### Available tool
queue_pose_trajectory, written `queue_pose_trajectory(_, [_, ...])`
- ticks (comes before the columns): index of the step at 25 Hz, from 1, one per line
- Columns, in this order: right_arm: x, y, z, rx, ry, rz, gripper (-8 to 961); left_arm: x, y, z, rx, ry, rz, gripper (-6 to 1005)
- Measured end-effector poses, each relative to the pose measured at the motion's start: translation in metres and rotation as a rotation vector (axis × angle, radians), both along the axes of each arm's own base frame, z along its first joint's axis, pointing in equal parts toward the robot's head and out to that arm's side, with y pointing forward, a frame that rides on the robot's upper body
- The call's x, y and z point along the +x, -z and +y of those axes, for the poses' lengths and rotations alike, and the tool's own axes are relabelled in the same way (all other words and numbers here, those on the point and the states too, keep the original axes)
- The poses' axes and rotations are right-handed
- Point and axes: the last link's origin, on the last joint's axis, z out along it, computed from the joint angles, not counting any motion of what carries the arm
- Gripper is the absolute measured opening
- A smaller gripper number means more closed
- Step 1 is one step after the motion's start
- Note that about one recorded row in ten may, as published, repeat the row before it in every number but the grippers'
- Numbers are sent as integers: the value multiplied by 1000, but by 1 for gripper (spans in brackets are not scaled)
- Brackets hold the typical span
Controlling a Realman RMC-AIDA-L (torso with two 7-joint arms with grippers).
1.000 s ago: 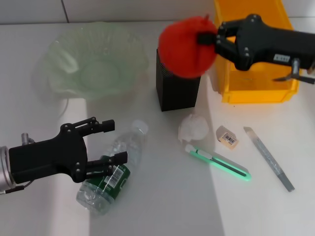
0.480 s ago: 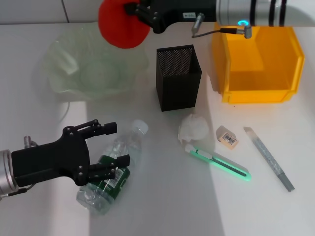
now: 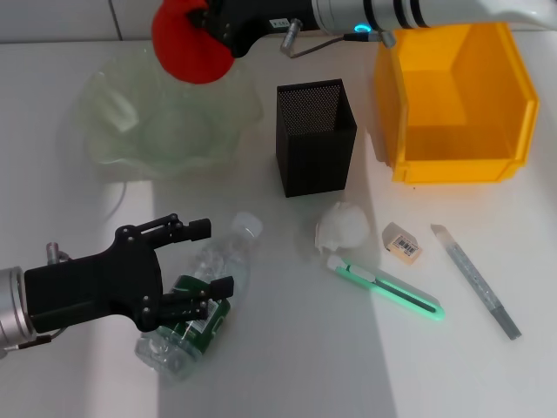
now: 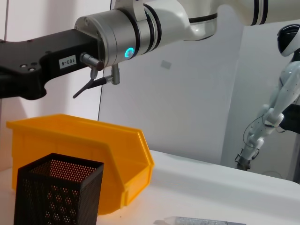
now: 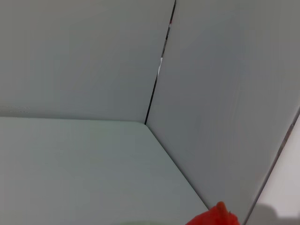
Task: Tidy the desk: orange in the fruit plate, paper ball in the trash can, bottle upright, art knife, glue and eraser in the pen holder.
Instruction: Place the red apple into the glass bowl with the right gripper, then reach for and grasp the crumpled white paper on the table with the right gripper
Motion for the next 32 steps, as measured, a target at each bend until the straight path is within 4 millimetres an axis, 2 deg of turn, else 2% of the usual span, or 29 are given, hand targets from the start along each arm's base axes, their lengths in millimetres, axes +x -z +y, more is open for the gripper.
queue_pose_trajectory(17, [-11,7,1,44,-110,-77,99,8,3,8,-5,22,-13,800])
queue_pose_trajectory(25, [-14,15,-8,13,-179,-122,110,9,4,9,-3,27,-14,800])
queue_pose_trajectory(32, [-16,18,-9,5,-190,-141,240,11,6,10,-8,25,-20,800])
